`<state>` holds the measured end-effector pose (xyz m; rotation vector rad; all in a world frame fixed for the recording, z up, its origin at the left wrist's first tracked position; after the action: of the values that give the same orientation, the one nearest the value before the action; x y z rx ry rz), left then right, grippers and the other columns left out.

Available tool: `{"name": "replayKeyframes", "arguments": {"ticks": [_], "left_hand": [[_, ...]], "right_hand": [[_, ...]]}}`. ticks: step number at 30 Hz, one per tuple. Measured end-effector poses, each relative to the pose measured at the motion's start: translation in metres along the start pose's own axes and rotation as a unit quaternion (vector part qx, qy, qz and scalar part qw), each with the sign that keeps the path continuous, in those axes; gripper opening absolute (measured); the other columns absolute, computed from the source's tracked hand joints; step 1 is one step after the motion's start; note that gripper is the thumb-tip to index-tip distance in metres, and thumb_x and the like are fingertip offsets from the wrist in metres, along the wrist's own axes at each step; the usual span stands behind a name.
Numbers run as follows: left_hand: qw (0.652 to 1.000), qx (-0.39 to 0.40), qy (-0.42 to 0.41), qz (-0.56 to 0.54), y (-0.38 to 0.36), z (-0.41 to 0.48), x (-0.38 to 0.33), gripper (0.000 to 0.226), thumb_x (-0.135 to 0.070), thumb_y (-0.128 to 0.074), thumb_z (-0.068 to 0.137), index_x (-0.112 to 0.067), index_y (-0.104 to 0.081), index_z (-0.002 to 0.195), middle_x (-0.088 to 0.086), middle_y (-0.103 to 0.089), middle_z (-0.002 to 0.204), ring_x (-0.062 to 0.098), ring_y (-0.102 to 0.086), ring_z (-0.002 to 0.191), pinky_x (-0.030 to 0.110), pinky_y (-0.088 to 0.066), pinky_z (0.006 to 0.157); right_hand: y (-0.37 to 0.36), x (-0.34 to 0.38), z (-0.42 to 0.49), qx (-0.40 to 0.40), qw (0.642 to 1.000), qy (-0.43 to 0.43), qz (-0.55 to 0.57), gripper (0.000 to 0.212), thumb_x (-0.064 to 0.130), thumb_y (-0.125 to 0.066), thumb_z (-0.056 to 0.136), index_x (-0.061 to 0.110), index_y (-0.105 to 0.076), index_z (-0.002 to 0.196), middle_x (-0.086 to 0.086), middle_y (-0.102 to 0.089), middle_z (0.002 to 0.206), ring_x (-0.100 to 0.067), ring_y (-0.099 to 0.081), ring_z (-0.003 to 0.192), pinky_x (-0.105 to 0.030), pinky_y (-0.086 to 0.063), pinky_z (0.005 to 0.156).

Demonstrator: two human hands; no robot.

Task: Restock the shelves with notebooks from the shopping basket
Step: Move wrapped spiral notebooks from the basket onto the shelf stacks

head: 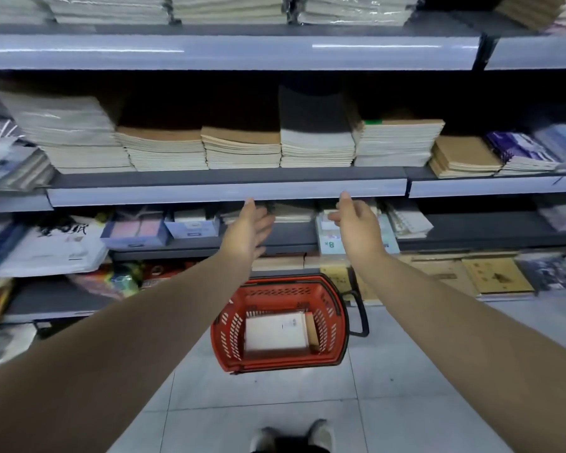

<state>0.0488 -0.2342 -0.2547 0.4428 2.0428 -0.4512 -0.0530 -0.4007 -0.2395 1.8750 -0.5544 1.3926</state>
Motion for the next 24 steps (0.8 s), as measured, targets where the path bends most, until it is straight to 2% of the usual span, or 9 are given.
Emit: {"name": "replayKeyframes", "arguments": {"ticks": [2, 6, 10, 12, 14, 15, 16, 18, 24], "left_hand": [[1.000, -0.004, 0.017, 0.006, -0.002, 0.006, 0.012, 0.064, -0.058, -0.021, 0.100, -0.018, -0.039, 0.147, -0.001, -0.048, 0.146, 0.018, -0.041, 0.137, 0.038, -0.027, 0.112], [0.999, -0.013, 0.043, 0.010, -0.007, 0.015, 0.037, 0.064, -0.058, -0.022, 0.100, -0.017, -0.037, 0.148, 0.001, -0.047, 0.147, 0.018, -0.040, 0.138, 0.040, -0.025, 0.114], [0.997, -0.016, 0.072, 0.023, -0.009, 0.026, 0.057, 0.063, -0.054, -0.020, 0.102, -0.016, -0.028, 0.151, 0.001, -0.035, 0.155, 0.018, -0.029, 0.144, 0.040, -0.019, 0.116], [0.995, -0.016, 0.071, -0.066, -0.010, 0.031, 0.062, 0.064, -0.052, -0.019, 0.102, -0.014, -0.019, 0.154, 0.004, -0.026, 0.159, 0.019, -0.023, 0.146, 0.035, -0.018, 0.115], [0.979, -0.074, 0.066, -0.176, -0.006, 0.038, 0.068, 0.084, -0.056, -0.036, 0.095, 0.000, -0.011, 0.153, 0.019, -0.023, 0.158, 0.023, -0.032, 0.140, 0.021, -0.020, 0.109], [0.981, -0.082, 0.067, -0.162, -0.004, 0.042, 0.073, 0.094, -0.059, -0.042, 0.086, 0.005, -0.016, 0.150, 0.023, -0.030, 0.153, 0.022, -0.042, 0.131, 0.016, -0.024, 0.105], [0.987, -0.082, 0.069, -0.117, -0.005, 0.047, 0.077, 0.089, -0.058, -0.043, 0.086, 0.005, -0.026, 0.147, 0.022, -0.037, 0.149, 0.022, -0.046, 0.126, 0.017, -0.028, 0.102], [0.996, -0.070, 0.050, -0.025, -0.011, 0.061, 0.086, 0.067, -0.050, -0.032, 0.100, -0.001, -0.036, 0.145, 0.015, -0.042, 0.149, 0.023, -0.042, 0.135, 0.026, -0.030, 0.108], [0.993, -0.008, 0.117, 0.024, -0.005, 0.078, 0.111, 0.071, -0.063, -0.014, 0.098, -0.019, -0.021, 0.154, 0.000, -0.028, 0.158, 0.019, -0.022, 0.147, 0.041, -0.012, 0.118]], "right_hand": [[-0.001, -0.015, 0.007, 0.002, 1.000, -0.021, 0.014, 0.035, 0.052, -0.035, 0.099, 0.025, -0.054, 0.088, -0.003, -0.067, 0.103, -0.011, -0.058, 0.088, -0.029, -0.037, 0.073], [-0.001, -0.045, 0.021, -0.014, 0.995, -0.088, 0.047, 0.041, 0.052, -0.034, 0.099, 0.020, -0.056, 0.108, -0.004, -0.068, 0.105, -0.023, -0.060, 0.104, -0.035, -0.036, 0.085], [-0.003, -0.070, 0.029, 0.021, 0.995, -0.095, 0.013, 0.036, 0.053, -0.030, 0.099, 0.025, -0.053, 0.100, 0.001, -0.067, 0.100, -0.021, -0.060, 0.102, -0.035, -0.036, 0.086], [-0.005, -0.080, 0.033, 0.049, 0.994, -0.092, -0.021, 0.040, 0.055, -0.028, 0.099, 0.025, -0.053, 0.105, -0.001, -0.066, 0.106, -0.021, -0.059, 0.105, -0.037, -0.039, 0.089], [-0.007, -0.090, 0.039, 0.075, 0.990, -0.107, -0.055, 0.048, 0.059, -0.026, 0.098, 0.022, -0.053, 0.115, -0.003, -0.064, 0.114, -0.022, -0.057, 0.109, -0.040, -0.041, 0.095], [-0.008, -0.095, 0.042, 0.085, 0.988, -0.114, -0.066, 0.051, 0.059, -0.026, 0.098, 0.021, -0.053, 0.116, -0.004, -0.064, 0.116, -0.022, -0.057, 0.109, -0.040, -0.040, 0.095], [-0.011, -0.100, 0.045, 0.094, 0.986, -0.118, -0.070, 0.051, 0.059, -0.026, 0.098, 0.020, -0.053, 0.116, -0.004, -0.064, 0.115, -0.022, -0.056, 0.107, -0.039, -0.039, 0.092], [-0.016, -0.108, 0.052, 0.110, 0.983, -0.124, -0.080, 0.052, 0.059, -0.027, 0.098, 0.019, -0.053, 0.118, -0.002, -0.061, 0.112, -0.021, -0.053, 0.103, -0.037, -0.037, 0.089], [-0.038, -0.136, 0.056, 0.148, 0.972, -0.128, -0.131, 0.050, 0.062, -0.027, 0.097, 0.024, -0.053, 0.118, 0.002, -0.056, 0.105, -0.022, -0.054, 0.102, -0.037, -0.040, 0.088]]}}
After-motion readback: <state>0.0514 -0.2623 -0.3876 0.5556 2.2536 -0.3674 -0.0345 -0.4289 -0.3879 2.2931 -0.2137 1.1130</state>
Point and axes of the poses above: each hand's wrist, its own z-axis towards the middle knuckle, its own y-axis out of the back of the hand, x = y × z, the point moved 5 cm from there along z, towards the middle knuckle
